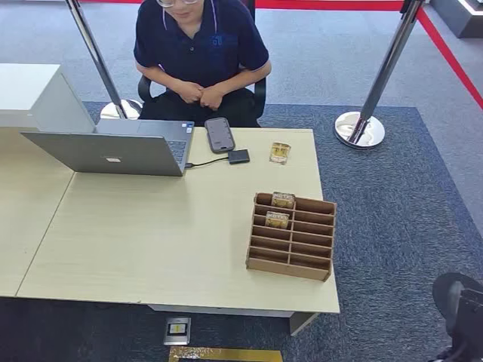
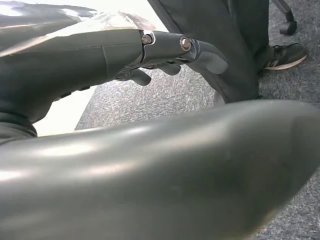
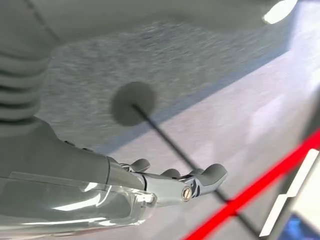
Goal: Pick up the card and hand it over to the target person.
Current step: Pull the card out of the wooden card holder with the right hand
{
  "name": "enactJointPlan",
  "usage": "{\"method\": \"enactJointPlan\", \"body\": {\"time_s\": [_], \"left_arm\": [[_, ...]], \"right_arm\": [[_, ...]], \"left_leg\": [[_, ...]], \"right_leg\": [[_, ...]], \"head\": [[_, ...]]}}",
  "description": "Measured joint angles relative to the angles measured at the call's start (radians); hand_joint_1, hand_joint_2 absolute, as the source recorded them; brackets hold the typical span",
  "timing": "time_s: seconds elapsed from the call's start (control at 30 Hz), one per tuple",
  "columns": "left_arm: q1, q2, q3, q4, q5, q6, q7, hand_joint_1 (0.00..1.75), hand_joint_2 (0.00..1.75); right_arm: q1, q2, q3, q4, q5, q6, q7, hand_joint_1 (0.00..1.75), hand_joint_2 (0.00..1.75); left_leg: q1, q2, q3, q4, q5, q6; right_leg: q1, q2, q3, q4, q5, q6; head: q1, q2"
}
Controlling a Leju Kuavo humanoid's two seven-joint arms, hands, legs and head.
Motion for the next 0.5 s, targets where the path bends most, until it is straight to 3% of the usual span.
{"method": "enactJointPlan", "body": {"time_s": [0.3,0.33,0.43,0.47,0.5], "left_arm": [[0.0,0.001,-0.003,0.0,-0.005,0.0,0.005,0.0,0.0],[0.0,0.002,-0.004,0.0,-0.006,-0.001,0.006,0.0,0.0],[0.0,0.004,-0.007,0.0,-0.011,-0.002,0.012,0.0,0.0],[0.001,0.004,-0.008,0.0,-0.012,-0.001,0.014,0.0,0.0],[0.001,0.003,-0.008,0.0,-0.013,0.0,0.016,0.0,0.0]], "right_arm": [[-0.082,0.002,0.102,0.095,0.094,0.032,0.104,0.07,1.75],[-0.096,0.001,0.119,0.109,0.107,0.039,0.124,0.18,1.75],[-0.112,-0.005,0.157,0.128,0.125,0.05,0.167,1.03,1.75],[-0.112,-0.008,0.169,0.13,0.129,0.055,0.177,1.27,1.75],[-0.113,-0.011,0.182,0.13,0.129,0.061,0.185,1.4,1.75]], "left_leg": [[0.0,0.013,-0.002,0.002,-0.001,-0.001],[0.0,0.013,-0.003,0.002,-0.001,-0.001],[0.001,0.005,-0.002,0.0,0.002,-0.002],[0.001,0.001,-0.001,0.0,0.003,-0.002],[0.001,-0.001,-0.001,0.0,0.003,-0.003]], "right_leg": [[0.0,0.014,-0.006,0.005,0.002,-0.001],[0.0,0.014,-0.007,0.006,0.002,-0.001],[0.0,0.006,-0.005,0.004,0.002,-0.002],[0.001,0.002,-0.003,0.003,0.001,-0.002],[0.001,0.0,-0.003,0.003,0.001,-0.003]], "head": [[0.0,0.0],[0.0,0.0],[0.0,0.0],[0.0,0.0],[0.0,0.0]]}}
